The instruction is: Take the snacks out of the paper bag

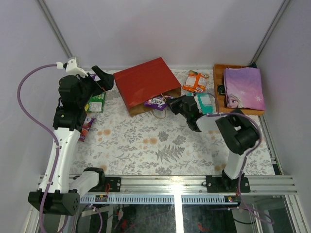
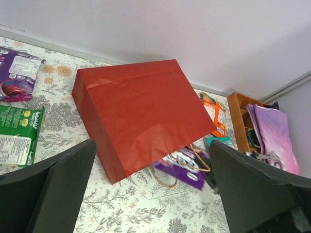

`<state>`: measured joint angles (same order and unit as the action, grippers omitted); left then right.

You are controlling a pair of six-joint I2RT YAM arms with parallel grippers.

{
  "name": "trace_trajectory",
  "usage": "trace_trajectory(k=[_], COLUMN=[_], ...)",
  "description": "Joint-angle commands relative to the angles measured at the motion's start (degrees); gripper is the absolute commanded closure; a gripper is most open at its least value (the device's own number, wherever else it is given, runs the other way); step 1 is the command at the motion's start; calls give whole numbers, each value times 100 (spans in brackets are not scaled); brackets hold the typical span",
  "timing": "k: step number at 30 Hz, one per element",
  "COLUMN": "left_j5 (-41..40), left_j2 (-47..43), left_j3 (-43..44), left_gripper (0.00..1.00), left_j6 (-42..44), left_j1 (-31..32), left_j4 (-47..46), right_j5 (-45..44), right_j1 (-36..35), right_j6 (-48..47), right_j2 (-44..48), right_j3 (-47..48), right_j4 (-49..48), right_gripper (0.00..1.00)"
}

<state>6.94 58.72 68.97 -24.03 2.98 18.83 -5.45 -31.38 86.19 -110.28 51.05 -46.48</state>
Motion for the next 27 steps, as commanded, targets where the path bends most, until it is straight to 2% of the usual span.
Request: trace_trajectory(k=[1, 6, 10, 11, 13, 14, 15, 18, 21, 25, 27], left_j5=[-176, -82, -58, -61, -68, -70, -62, 4, 122, 200, 161], left_j2=[14, 50, 76, 92, 135, 161, 188, 263, 344, 349, 317], left_j3=[-6, 4, 9, 3, 15, 23, 26, 56, 81, 124, 142], left_gripper=[0, 0, 0, 0, 0, 0, 0, 0, 0, 0, 0], left_j6=[148, 134, 123, 123, 122, 122, 125, 111, 94, 107, 113], left_j1=[46, 44, 50, 47, 41, 45, 45, 51, 45, 46, 47], left_j4=[-276, -266, -256, -257, -261, -265, -254, -257, -265, -211, -166], right_j5=[811, 436, -213, -340, -443, -509, -608, -1074, -1762, -2500, -2470], right_j1=[-149, -359, -347, -351, -352, -352, -352, -355, -352, -352, -352], right_j6=[-625, -1787, -2223, -2266, -2243, -2203, -2187, -2331, -2710, -3246, -3482], right_j2=[1695, 3725, 5425, 5756, 6386, 6628, 6833, 7151, 7086, 6364, 5720], right_j3=[-915, -1935, -2706, -2926, -3237, -3300, -3288, -2954, -2337, -1668, -1403], right_j4=[823, 2979, 4783, 5089, 5580, 5836, 6107, 6746, 7057, 7160, 7196], right_gripper=[100, 100, 98, 81, 22, 5, 0, 1, 1, 1, 1])
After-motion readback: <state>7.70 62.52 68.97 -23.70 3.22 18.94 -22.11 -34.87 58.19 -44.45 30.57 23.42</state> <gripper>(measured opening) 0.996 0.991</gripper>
